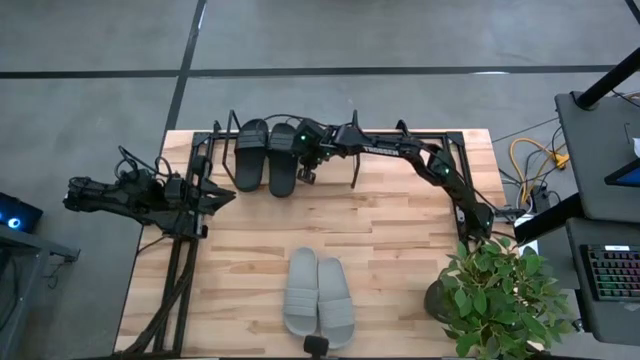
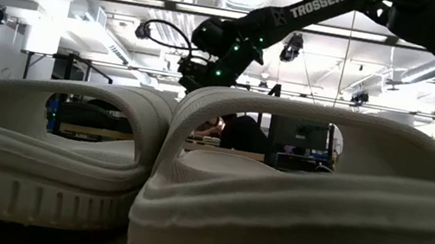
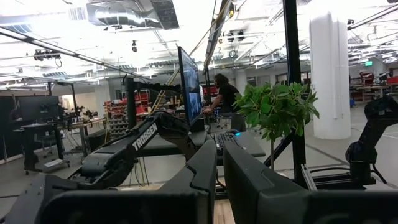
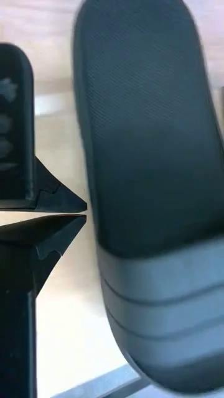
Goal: Pick and place slides into the shelf
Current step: Adjust the right black slide from the shelf
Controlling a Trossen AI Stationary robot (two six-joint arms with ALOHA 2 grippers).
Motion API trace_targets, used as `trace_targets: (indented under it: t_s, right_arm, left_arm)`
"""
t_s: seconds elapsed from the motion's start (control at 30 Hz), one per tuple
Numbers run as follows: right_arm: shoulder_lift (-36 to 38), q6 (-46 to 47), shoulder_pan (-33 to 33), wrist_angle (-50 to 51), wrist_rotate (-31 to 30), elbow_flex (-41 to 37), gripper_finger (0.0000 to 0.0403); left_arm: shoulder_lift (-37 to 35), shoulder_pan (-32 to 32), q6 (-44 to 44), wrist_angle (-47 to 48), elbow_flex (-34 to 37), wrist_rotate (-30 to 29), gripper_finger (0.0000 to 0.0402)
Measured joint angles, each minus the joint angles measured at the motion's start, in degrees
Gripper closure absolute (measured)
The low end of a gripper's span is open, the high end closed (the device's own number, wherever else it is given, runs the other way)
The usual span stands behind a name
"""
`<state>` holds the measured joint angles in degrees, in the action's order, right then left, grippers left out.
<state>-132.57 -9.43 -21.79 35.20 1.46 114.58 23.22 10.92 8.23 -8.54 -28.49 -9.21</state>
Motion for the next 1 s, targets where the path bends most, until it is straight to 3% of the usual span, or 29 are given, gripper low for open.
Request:
trace_targets:
  t_s: [1.0]
  right_arm:
    - [0.0,-0.02,-1.24,-5.46,0.45,-1.57,0.0394]
  left_arm:
    - [0.04,-0.02,0.0,0.0,0.0,0.0,0.0387]
